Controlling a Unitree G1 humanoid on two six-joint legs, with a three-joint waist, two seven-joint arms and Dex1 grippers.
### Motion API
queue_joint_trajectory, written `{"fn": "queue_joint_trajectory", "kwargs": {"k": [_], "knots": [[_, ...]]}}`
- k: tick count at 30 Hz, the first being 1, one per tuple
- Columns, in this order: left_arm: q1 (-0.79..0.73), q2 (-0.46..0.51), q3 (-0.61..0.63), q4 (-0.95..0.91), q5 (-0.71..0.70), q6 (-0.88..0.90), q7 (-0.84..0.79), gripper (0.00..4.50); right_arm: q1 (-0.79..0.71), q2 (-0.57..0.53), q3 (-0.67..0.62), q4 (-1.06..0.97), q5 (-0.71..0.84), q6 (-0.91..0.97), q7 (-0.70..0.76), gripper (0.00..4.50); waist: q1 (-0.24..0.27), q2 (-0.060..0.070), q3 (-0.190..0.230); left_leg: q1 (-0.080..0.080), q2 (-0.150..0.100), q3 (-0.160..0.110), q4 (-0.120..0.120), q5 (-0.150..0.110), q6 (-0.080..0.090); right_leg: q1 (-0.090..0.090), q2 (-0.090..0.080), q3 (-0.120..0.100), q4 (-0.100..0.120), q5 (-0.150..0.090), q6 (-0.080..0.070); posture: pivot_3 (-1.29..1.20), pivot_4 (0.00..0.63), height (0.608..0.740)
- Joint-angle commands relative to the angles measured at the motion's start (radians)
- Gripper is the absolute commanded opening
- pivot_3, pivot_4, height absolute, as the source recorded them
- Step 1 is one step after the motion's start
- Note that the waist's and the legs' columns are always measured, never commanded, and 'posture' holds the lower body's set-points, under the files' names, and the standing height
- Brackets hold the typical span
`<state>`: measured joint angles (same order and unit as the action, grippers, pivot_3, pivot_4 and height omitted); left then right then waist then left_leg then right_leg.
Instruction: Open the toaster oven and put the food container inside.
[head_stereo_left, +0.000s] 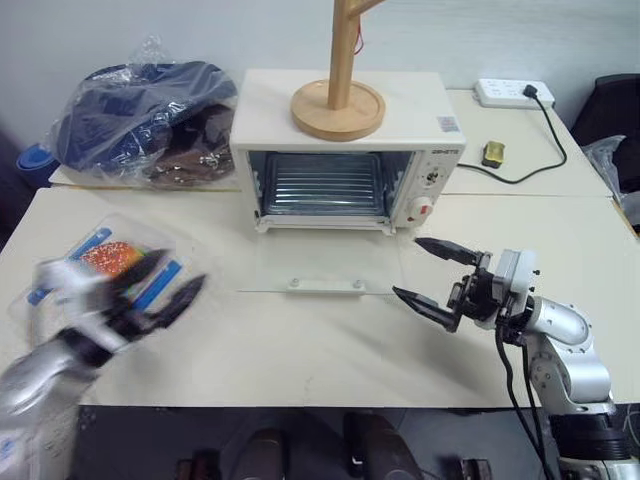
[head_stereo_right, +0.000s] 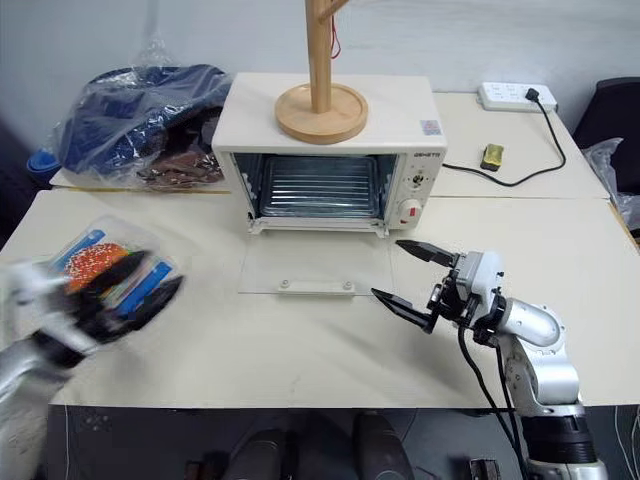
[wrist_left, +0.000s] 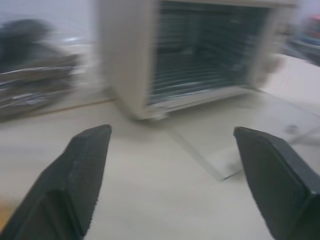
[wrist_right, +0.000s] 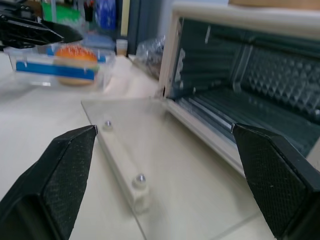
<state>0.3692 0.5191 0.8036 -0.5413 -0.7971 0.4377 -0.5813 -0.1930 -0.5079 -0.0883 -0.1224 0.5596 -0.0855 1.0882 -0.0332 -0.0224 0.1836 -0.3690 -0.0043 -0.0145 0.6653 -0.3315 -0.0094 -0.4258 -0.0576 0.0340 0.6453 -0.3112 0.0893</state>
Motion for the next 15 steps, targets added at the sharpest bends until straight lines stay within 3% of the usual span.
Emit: {"fn": "queue_joint_trajectory", "kwargs": {"k": [1, 4, 8, 11, 15], "knots": [[0.14, -0.04, 0.253, 0.073, -0.081, -0.013, 0.019, 4.49, -0.031, 0.035, 0.047, -0.024, 0.002, -0.058, 0.065, 4.5, 0.004, 0.0, 0.0, 0.0, 0.0, 0.0, 0.0, 0.0, 0.0, 0.0, 0.0, 0.0, 0.0, 0.0, 0.0, 0.0, 0.15, 0.74], [0.228, -0.079, 0.366, 0.2, -0.089, -0.034, 0.023, 4.49, -0.043, 0.063, 0.091, -0.023, -0.013, -0.1, 0.108, 4.5, 0.011, 0.001, 0.0, 0.003, -0.001, -0.002, 0.0, -0.001, 0.002, 0.005, -0.002, -0.003, -0.002, 0.0, -0.001, 0.0, 0.15, 0.74], [0.257, -0.077, 0.391, 0.223, -0.116, -0.01, 0.05, 4.49, -0.055, 0.079, 0.104, -0.017, -0.014, -0.134, 0.126, 4.5, 0.021, -0.001, 0.0, 0.015, -0.001, -0.004, -0.001, -0.004, 0.004, 0.02, -0.003, -0.006, -0.009, -0.001, -0.002, 0.0, 0.15, 0.74], [0.244, -0.026, 0.388, 0.224, -0.162, 0.126, 0.193, 4.49, -0.07, 0.087, 0.103, -0.015, -0.015, -0.148, 0.119, 4.5, 0.025, -0.002, -0.001, 0.016, -0.001, -0.004, -0.001, -0.004, 0.004, 0.021, -0.003, -0.005, -0.009, -0.001, -0.002, 0.0, 0.15, 0.74], [0.168, 0.079, 0.369, 0.202, -0.382, 0.309, 0.338, 4.49, -0.078, 0.084, 0.101, -0.005, -0.018, -0.162, 0.125, 4.5, 0.028, -0.002, -0.001, 0.015, -0.001, -0.005, -0.002, -0.005, 0.003, 0.019, -0.003, -0.006, -0.008, -0.001, -0.002, 0.0, 0.15, 0.74]]}}
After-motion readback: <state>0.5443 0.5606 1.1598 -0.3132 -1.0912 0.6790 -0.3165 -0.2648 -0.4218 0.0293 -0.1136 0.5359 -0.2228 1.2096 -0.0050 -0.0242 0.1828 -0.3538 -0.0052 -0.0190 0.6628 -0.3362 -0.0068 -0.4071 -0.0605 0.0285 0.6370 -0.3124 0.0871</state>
